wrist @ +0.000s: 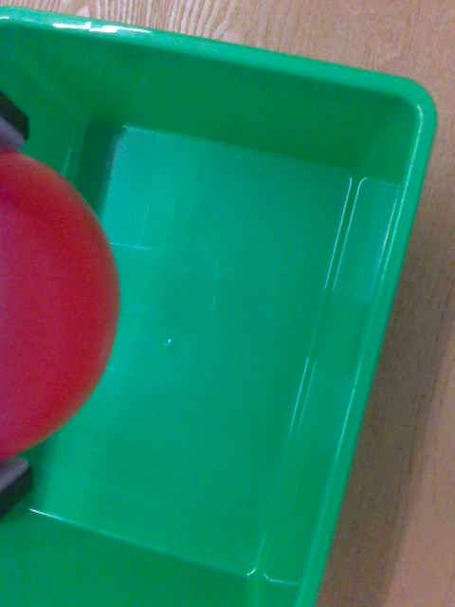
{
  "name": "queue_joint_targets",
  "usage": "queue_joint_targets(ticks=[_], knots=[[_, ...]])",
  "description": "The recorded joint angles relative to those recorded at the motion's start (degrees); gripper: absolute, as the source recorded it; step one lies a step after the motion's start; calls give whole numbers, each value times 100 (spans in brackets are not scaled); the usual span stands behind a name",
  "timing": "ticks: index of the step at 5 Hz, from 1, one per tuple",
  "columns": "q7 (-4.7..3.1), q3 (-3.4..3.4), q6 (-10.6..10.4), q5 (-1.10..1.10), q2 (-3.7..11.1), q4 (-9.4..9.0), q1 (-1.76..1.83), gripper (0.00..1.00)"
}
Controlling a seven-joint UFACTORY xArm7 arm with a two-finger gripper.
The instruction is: Pick fruit
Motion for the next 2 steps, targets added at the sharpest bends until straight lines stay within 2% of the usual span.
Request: queue_joint_targets(ticks=[1,2], knots=[[-4,1,85,1,-26,59,1,100],[-4,1,85,1,-26,59,1,100]])
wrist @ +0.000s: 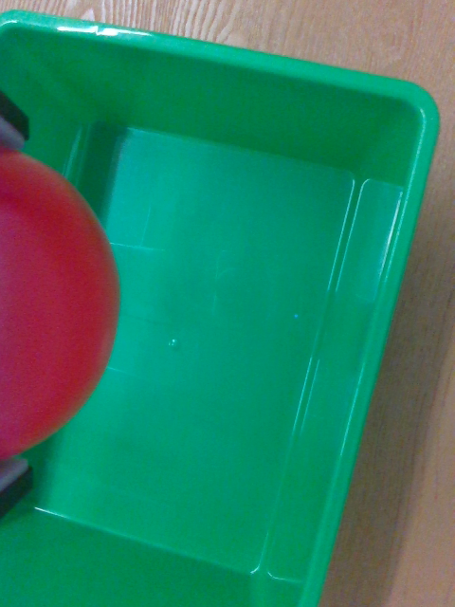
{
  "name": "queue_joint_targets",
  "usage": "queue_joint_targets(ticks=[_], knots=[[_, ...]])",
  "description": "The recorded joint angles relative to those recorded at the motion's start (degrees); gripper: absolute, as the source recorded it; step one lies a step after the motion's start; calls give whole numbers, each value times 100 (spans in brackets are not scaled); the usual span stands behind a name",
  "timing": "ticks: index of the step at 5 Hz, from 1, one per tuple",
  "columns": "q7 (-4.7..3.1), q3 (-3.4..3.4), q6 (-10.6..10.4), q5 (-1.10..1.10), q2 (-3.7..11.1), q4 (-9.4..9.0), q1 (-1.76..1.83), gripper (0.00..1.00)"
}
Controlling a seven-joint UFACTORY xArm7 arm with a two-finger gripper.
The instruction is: Pick fruit
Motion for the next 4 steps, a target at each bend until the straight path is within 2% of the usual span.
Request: queue_joint_targets(ticks=[4], knots=[[-3,1,77,1,-23,54,0,100]])
